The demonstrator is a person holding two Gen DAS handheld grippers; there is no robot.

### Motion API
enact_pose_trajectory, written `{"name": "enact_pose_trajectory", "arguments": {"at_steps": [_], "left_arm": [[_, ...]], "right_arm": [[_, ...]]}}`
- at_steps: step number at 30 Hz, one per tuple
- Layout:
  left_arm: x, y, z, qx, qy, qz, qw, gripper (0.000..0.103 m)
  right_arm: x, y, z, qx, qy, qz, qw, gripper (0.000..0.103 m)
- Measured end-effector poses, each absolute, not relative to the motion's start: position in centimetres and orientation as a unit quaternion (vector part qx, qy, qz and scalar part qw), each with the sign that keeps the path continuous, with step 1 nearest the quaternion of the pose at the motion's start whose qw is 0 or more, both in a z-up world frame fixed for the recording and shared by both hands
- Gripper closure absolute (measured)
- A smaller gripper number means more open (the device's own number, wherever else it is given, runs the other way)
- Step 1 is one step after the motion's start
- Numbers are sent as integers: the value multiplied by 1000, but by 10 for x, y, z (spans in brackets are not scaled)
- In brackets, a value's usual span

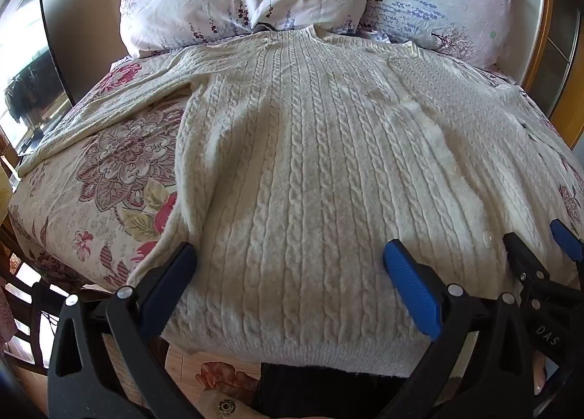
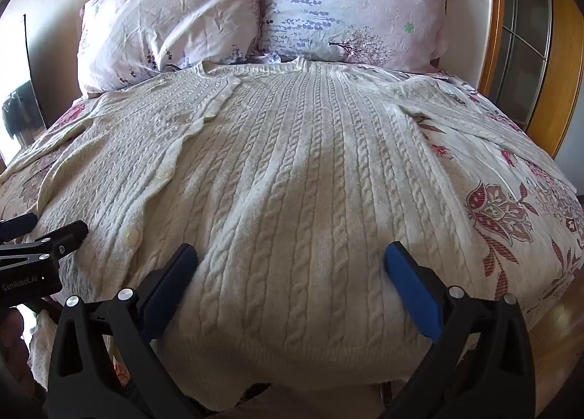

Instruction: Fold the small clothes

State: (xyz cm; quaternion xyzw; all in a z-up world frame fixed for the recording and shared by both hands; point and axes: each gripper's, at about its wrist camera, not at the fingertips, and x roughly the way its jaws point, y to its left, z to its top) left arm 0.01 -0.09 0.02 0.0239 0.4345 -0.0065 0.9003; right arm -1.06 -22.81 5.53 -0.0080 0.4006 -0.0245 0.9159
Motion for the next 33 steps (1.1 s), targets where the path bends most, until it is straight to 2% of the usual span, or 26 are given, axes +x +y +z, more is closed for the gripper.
{"name": "enact_pose_trajectory", "arguments": {"at_steps": [33], "left_arm": [[0, -1, 1, 20, 430, -9, 902, 2]], "right_arm": [[-11, -229, 55, -8, 399, -25, 916, 1]]}}
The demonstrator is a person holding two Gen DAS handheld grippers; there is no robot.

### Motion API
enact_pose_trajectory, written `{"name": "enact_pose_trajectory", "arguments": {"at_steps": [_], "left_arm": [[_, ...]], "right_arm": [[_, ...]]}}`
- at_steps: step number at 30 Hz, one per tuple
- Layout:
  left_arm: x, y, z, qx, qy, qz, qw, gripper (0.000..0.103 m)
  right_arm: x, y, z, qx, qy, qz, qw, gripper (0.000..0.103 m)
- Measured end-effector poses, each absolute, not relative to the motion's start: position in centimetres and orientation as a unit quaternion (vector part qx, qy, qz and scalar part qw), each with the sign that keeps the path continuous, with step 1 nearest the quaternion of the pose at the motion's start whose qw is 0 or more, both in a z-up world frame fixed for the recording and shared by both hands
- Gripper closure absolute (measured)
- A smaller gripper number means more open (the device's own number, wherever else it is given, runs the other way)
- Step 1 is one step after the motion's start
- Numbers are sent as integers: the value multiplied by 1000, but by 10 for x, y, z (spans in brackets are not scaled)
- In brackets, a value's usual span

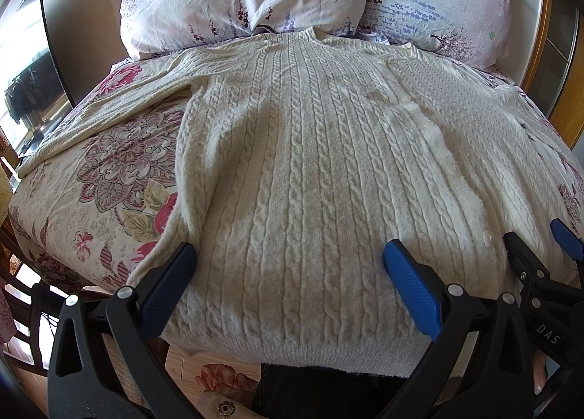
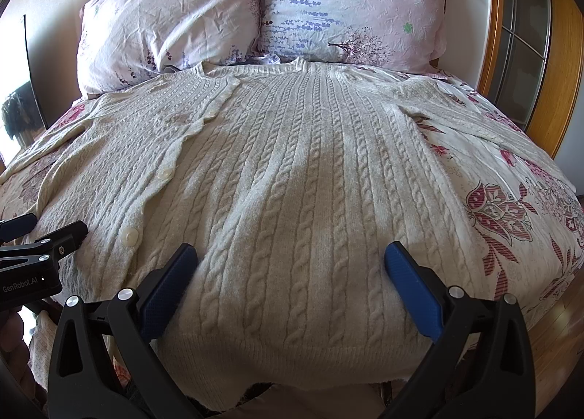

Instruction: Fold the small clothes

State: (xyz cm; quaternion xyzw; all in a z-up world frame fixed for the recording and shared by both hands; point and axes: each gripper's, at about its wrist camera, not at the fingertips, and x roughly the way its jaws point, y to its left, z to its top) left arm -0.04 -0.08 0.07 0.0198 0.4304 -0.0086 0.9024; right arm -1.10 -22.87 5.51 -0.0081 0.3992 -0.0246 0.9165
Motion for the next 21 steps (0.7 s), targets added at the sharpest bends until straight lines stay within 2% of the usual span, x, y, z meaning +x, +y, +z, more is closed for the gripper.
{"name": "enact_pose_trajectory", "arguments": {"at_steps": [21], "left_arm": [[0, -3, 2, 20, 429, -9, 903, 2]], "right_arm": [[-11, -230, 55, -8, 399, -25, 917, 1]]}}
